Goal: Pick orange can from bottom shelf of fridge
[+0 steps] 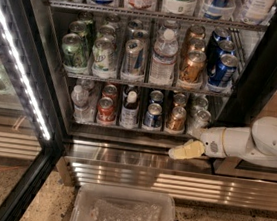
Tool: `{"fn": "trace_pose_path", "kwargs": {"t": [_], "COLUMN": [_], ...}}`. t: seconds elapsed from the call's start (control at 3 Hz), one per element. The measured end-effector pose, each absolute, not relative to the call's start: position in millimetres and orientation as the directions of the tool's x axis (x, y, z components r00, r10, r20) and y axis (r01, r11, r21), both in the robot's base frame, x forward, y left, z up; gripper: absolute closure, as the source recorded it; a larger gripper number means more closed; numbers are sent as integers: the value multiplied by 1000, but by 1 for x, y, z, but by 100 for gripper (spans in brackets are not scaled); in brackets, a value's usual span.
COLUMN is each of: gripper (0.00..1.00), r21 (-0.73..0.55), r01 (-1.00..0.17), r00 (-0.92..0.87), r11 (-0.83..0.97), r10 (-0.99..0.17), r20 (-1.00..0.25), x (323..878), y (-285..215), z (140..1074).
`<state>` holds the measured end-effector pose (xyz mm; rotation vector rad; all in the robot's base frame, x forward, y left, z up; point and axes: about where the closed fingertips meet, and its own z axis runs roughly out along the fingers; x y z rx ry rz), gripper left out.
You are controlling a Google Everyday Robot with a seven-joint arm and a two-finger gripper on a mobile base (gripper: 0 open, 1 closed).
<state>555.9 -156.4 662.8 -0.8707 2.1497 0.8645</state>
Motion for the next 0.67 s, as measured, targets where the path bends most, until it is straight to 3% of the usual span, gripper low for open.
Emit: {"fn": "trace_pose_path", "kwargs": {"t": [0.33,0.67], "gripper": [0,19], "r21": [380,384], "r01": [-773,-773], "r00": [-578,-580], "r11": [509,505], "r10": [-319,-318], "r20": [-751,-750], "x": [573,574], "y": [-127,-124], "z": [639,636]}}
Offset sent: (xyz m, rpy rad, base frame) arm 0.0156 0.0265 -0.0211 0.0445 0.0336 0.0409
